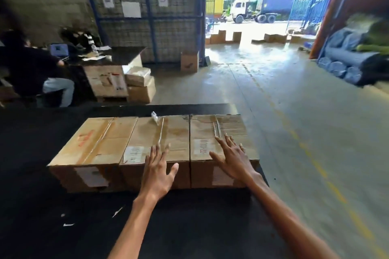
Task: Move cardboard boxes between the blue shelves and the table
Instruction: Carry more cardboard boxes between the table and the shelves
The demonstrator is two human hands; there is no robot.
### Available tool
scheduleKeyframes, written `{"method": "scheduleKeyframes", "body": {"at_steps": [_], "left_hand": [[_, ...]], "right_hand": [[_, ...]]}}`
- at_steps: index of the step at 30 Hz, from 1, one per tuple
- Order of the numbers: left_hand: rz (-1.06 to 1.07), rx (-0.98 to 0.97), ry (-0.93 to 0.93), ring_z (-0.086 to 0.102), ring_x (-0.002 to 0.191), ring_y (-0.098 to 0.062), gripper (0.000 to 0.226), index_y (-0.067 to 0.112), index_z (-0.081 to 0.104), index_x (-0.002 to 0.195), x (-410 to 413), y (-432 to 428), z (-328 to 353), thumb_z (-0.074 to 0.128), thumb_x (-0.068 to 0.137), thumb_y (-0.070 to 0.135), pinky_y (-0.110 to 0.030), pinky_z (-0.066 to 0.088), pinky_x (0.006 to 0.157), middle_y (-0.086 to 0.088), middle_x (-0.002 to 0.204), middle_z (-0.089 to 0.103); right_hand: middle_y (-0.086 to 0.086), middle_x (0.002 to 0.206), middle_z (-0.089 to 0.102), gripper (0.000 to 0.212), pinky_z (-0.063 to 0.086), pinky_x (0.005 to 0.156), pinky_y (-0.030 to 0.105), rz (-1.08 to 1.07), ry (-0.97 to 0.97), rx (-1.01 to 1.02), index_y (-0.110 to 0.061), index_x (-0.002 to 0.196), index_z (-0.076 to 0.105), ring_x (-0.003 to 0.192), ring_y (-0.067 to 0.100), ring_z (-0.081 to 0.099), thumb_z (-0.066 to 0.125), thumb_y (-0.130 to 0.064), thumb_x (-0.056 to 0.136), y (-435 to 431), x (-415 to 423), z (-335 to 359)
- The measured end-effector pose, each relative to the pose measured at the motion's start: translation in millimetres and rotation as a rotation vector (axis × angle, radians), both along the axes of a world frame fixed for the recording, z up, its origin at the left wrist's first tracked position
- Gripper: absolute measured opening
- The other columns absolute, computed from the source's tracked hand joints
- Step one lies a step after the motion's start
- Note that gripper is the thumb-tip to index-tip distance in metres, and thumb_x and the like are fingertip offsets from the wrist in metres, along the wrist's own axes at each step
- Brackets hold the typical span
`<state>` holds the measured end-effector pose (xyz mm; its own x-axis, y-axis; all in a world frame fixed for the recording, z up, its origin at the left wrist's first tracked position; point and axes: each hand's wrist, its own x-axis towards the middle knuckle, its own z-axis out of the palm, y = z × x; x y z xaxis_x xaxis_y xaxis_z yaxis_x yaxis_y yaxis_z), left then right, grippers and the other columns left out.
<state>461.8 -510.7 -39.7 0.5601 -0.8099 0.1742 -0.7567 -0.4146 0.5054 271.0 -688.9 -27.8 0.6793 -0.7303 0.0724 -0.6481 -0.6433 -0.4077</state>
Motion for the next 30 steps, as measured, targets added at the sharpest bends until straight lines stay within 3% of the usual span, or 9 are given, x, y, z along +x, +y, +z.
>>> {"method": "scheduleKeyframes", "body": {"at_steps": [6,10,16,20,22,26,30], "left_hand": [[-0.114,0.08,0.019,-0.02,0.153,-0.012,0.082,0.029,0.008,0.165,-21,-68,-33,0.059,0.101,0.04,-0.032,-0.012,0.124,-0.004,0.171,-0.008],[-0.157,0.164,0.012,-0.019,0.154,-0.013,0.09,0.029,0.004,0.165,-32,-95,-67,0.062,0.098,0.044,-0.028,-0.013,0.122,-0.005,0.171,-0.009],[-0.142,0.296,-0.043,-0.015,0.157,-0.022,0.104,0.023,0.001,0.165,-23,-136,-98,0.072,0.092,0.046,-0.03,-0.014,0.122,-0.013,0.171,-0.008],[-0.141,0.404,-0.12,-0.024,0.154,-0.025,0.108,0.024,-0.002,0.165,-12,-160,-109,0.071,0.091,0.05,-0.036,-0.015,0.126,-0.014,0.169,-0.017],[-0.141,0.444,-0.149,-0.027,0.153,-0.027,0.107,0.024,-0.002,0.165,-7,-165,-114,0.071,0.091,0.051,-0.038,-0.016,0.126,-0.015,0.169,-0.02],[-0.137,0.437,-0.173,-0.028,0.153,-0.029,0.111,0.024,-0.01,0.164,-10,-164,-128,0.069,0.091,0.051,-0.038,-0.018,0.125,-0.014,0.166,-0.028],[-0.126,0.391,-0.157,-0.029,0.153,-0.029,0.101,0.021,-0.013,0.162,-19,-160,-135,0.059,0.098,0.051,-0.036,-0.022,0.122,-0.015,0.165,-0.03]], "right_hand": [[0.015,0.174,0.008,0.1,0.016,0.129,0.052,-0.056,0.164,0.011,-0.036,0.167,0.011,0.161,0.03,0.01,0.068,-0.064,0.09,-56,-37,-27],[0.016,0.174,0.001,0.109,0.011,0.129,0.053,-0.066,0.252,0.048,-0.037,0.167,0.007,0.161,0.032,0.004,0.074,-0.065,0.085,-84,-45,-62],[0.022,0.169,-0.021,0.13,0.001,0.127,0.063,-0.071,0.4,0.028,-0.04,0.165,-0.005,0.158,0.038,-0.017,0.085,-0.06,0.074,-128,-33,-97],[0.024,0.16,-0.039,0.135,-0.006,0.122,0.069,-0.063,0.473,-0.009,-0.042,0.162,-0.017,0.152,0.044,-0.031,0.086,-0.055,0.077,-153,-19,-116],[0.023,0.158,-0.041,0.135,-0.003,0.123,0.069,-0.068,0.482,-0.017,-0.043,0.16,-0.021,0.152,0.045,-0.03,0.085,-0.05,0.079,-156,-18,-127],[0.023,0.167,-0.029,0.127,0.015,0.123,0.063,-0.099,0.412,-0.094,-0.048,0.159,-0.02,0.156,0.044,-0.022,0.081,-0.03,0.086,-155,-23,-143],[0.021,0.169,-0.027,0.119,0.026,0.118,0.061,-0.096,0.372,-0.073,-0.047,0.162,-0.014,0.157,0.042,-0.02,0.078,-0.031,0.089,-151,-27,-144]]}}
